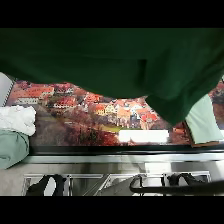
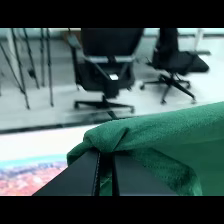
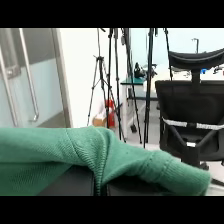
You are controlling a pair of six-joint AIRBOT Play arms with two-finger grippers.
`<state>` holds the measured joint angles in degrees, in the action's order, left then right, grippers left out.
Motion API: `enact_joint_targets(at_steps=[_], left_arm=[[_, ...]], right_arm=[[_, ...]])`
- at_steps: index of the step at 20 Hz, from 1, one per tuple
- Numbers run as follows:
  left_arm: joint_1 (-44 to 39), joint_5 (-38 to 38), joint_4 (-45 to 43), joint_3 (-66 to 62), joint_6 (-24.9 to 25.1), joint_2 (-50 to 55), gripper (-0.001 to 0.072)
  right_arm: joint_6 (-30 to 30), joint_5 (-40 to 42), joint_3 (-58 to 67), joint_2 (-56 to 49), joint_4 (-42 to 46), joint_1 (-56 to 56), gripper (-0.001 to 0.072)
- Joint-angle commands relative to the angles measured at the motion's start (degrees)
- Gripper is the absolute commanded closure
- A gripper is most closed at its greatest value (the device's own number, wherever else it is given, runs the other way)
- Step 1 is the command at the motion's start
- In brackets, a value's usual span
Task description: Fold the shirts.
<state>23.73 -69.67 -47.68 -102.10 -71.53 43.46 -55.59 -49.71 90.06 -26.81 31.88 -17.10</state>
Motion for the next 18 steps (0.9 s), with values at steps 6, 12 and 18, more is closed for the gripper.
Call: enact_joint_targets(at_steps=[6,12,18], left_arm=[[-15.2,-4.3,2.2,10.1,6.0,19.5,0.0691],[-22.2,2.5,2.3,19.7,8.7,49.4,0.069],[-20.5,-1.8,2.3,2.0,7.3,67.4,0.0682]], right_arm=[[0.3,-18.2,-9.0,-20.4,-9.6,1.4,0.0689],[7.7,-9.1,-20.8,-45.6,-9.7,10.7,0.0688],[12.4,-2.7,-14.0,-60.4,-12.4,11.3,0.052]])
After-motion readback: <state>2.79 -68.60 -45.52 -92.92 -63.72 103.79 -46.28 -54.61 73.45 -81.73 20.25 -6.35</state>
